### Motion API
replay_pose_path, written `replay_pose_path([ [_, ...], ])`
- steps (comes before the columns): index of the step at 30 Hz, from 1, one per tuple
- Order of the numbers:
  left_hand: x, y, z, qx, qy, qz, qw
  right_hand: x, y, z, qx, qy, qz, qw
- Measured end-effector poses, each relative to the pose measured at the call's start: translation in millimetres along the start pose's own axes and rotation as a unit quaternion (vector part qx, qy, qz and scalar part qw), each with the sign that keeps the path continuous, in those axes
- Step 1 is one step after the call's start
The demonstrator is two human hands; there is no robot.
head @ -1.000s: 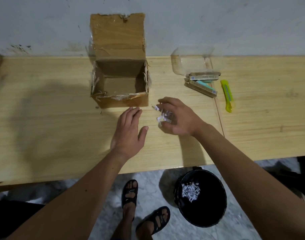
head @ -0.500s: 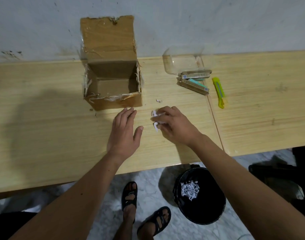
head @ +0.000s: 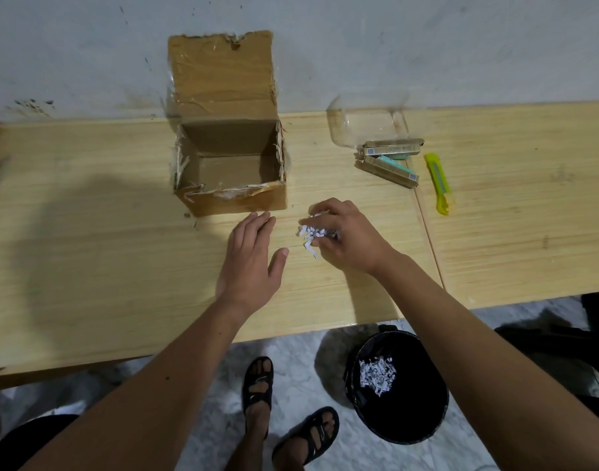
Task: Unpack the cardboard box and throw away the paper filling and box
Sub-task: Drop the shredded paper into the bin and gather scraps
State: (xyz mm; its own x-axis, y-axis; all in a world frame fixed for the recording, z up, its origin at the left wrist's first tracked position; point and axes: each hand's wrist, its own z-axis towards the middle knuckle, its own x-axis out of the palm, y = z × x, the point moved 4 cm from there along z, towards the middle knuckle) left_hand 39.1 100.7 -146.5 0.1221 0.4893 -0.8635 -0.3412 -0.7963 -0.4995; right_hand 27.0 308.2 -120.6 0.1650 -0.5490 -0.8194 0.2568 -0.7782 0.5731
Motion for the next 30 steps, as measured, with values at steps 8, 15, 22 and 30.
replay_pose_path([
  [8, 1, 1, -1, 0.005, -0.004, -0.006, 1.000, 4, 6, -19, -0.009, -0.062, -0.014, 0.998],
  [15, 1, -10, 0, 0.037, -0.022, -0.020, 0.999, -2, 2, -52, 0.038, -0.084, -0.011, 0.996],
  [22, 24, -64, 13, 0.145, 0.025, -0.039, 0.988, -25, -21, -105, 0.137, -0.116, 0.029, 0.983],
  [30, 72, -152, 19, 0.215, 0.099, -0.045, 0.971, -61, -52, -209, 0.232, -0.178, 0.056, 0.955],
])
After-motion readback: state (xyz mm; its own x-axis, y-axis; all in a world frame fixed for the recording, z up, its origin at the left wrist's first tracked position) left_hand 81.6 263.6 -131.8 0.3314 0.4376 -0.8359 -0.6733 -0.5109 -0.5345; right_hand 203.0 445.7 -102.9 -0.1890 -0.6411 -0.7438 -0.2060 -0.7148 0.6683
